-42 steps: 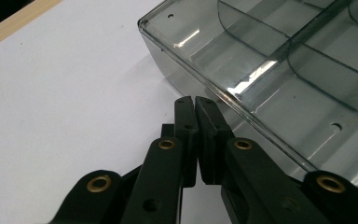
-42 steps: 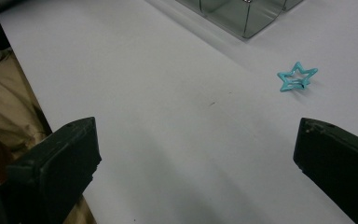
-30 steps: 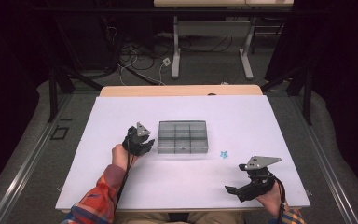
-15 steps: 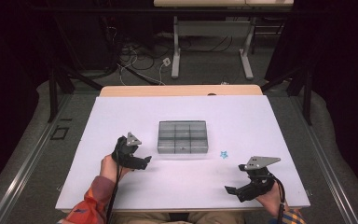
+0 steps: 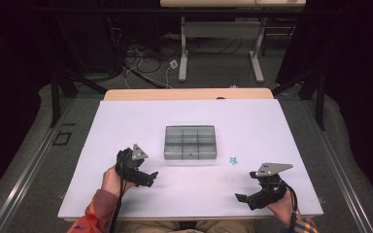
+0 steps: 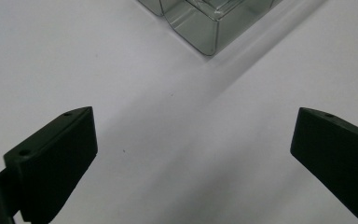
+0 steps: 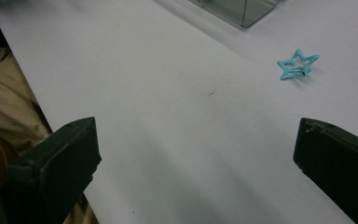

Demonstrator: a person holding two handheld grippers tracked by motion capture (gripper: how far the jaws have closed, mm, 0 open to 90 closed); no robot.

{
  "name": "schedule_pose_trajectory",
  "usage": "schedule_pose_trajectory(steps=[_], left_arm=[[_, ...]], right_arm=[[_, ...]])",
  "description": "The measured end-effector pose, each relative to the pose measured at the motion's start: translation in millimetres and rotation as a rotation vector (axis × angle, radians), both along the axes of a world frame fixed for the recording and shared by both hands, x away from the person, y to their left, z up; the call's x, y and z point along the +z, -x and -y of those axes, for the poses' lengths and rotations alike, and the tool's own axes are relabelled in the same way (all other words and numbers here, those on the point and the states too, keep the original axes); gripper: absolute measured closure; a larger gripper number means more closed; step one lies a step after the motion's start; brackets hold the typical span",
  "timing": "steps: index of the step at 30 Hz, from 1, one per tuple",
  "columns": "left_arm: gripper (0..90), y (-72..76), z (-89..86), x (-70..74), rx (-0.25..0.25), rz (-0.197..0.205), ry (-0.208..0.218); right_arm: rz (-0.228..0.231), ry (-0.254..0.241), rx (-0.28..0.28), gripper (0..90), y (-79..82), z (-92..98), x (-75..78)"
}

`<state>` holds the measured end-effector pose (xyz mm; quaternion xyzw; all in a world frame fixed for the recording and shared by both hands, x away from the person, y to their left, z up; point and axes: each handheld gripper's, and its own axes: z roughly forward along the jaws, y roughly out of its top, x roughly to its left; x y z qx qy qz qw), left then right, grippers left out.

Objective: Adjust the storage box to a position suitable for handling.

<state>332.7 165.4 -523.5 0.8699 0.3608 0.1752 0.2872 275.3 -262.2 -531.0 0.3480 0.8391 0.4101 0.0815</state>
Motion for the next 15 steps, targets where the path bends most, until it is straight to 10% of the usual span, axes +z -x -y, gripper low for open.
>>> schedule_pose_trajectory(steps=[15], left_arm=[[0.0, 0.5, -9.6, -3.8, -0.009, 0.004, 0.0]], right_arm=[[-0.003, 0.009, 0.014, 0.0, -4.9, -7.4, 0.4]])
